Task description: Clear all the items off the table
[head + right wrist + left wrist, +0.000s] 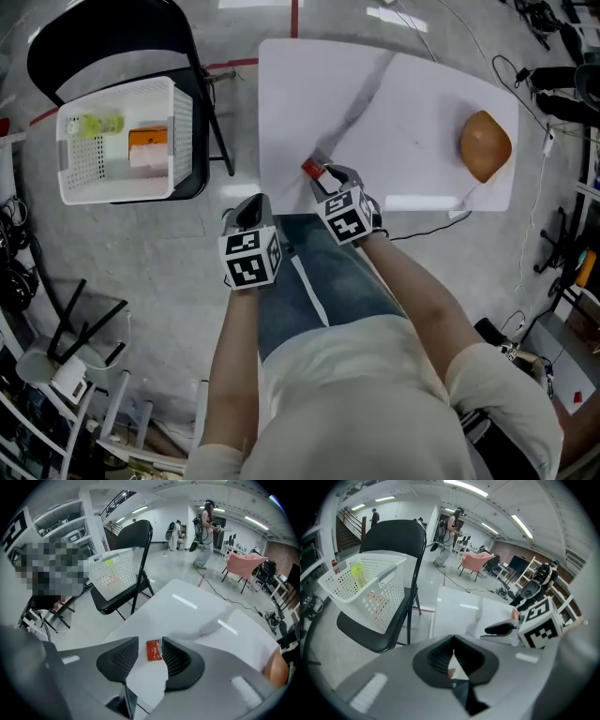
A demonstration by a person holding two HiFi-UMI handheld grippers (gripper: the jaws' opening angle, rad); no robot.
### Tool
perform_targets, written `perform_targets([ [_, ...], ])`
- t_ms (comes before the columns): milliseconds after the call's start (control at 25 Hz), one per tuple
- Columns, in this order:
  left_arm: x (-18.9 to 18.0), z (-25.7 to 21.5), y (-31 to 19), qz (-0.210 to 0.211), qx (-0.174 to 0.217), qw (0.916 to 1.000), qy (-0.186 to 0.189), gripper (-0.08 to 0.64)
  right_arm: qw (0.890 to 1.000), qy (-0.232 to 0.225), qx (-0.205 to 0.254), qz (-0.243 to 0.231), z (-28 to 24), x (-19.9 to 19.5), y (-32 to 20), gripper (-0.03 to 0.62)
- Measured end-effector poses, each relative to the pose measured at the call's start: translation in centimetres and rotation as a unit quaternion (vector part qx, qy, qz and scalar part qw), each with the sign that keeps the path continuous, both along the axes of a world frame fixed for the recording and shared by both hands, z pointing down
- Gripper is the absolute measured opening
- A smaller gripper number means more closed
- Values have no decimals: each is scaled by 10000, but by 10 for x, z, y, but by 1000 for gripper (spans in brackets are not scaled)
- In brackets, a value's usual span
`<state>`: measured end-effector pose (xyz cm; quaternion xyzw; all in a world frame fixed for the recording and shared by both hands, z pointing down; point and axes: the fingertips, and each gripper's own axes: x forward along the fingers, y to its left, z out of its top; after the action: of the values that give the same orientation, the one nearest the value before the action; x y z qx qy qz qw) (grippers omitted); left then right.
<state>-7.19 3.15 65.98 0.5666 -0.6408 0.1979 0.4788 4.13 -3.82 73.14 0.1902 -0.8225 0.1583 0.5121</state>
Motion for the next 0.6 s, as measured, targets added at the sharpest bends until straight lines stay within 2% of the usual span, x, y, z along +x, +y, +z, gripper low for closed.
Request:
perform_targets([
  [600, 13, 53, -15, -37, -263, 9996, 87, 8, 9978, 420, -362, -370, 83, 4, -13, 235],
])
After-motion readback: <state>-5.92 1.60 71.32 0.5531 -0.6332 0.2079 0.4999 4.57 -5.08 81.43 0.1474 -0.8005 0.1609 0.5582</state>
